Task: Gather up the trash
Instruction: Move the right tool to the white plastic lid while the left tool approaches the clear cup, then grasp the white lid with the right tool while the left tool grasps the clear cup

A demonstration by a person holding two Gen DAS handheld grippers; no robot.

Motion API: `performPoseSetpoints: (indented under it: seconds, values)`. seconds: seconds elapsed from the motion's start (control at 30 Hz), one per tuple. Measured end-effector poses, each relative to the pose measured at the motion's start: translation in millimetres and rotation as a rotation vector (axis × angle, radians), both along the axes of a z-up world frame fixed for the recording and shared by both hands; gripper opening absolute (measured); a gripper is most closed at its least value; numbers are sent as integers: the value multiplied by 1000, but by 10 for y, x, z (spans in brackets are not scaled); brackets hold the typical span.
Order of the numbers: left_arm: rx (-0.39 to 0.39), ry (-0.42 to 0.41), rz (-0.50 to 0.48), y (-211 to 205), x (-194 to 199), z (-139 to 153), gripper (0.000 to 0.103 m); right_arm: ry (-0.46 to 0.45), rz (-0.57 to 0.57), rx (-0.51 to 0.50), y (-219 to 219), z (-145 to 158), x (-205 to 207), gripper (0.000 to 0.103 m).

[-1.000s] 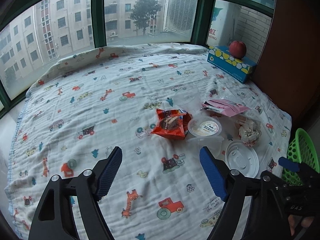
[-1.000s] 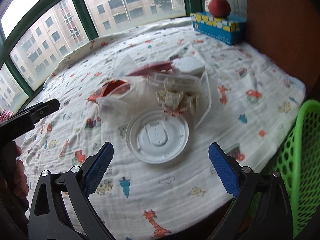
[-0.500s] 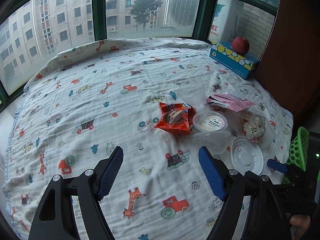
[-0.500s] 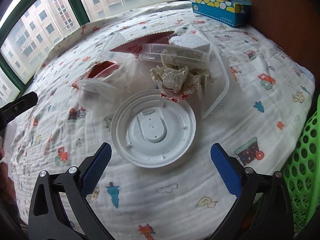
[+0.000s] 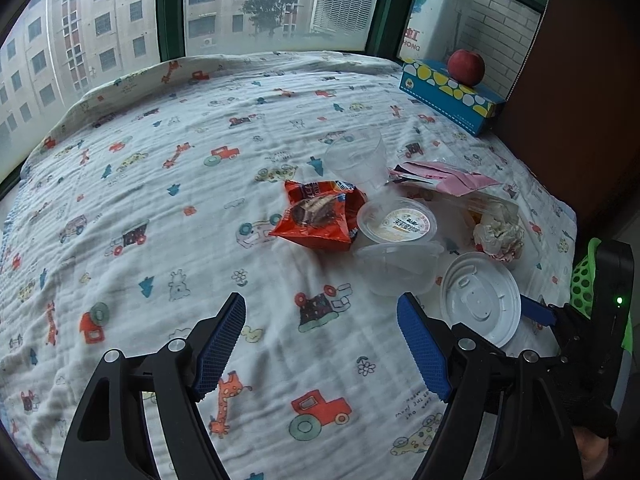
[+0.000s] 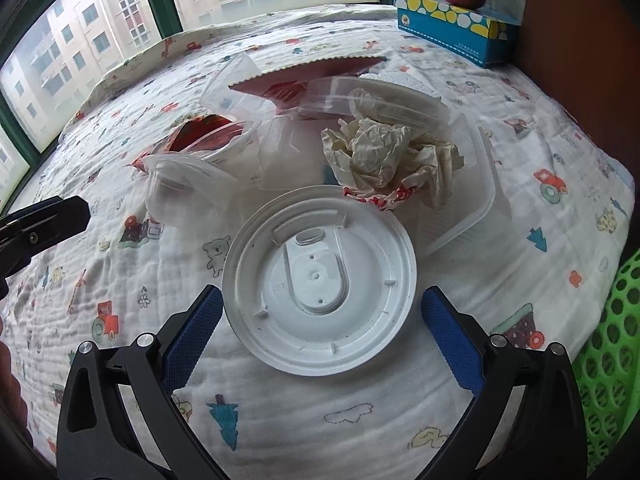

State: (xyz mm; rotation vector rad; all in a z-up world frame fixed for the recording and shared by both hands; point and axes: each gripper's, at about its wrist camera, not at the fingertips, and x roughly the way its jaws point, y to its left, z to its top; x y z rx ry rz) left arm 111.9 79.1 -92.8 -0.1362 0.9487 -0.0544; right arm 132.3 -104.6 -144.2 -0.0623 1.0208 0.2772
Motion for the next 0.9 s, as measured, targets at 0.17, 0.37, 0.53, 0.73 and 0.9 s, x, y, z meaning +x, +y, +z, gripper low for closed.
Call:
performPoseSetpoints:
  seconds: [0.17, 0.37, 0.53, 0.73, 0.9]
  values:
    - [-7, 12, 5, 13, 14, -26, 75, 0, 13, 0, 17, 3, -21, 98]
    - [-5, 18, 12, 42, 14, -35, 75, 5, 9, -1, 30, -9, 4, 98]
    - [-3, 17, -4, 17, 29, -43, 75, -23, 8, -32, 88, -31, -5, 95]
    - [-29, 23, -30, -78, 76, -58, 75, -19, 15, -5, 24, 35, -91, 91]
    - [-53, 33, -67, -226, 155, -125, 75, -10, 6, 30, -107, 122, -199, 91]
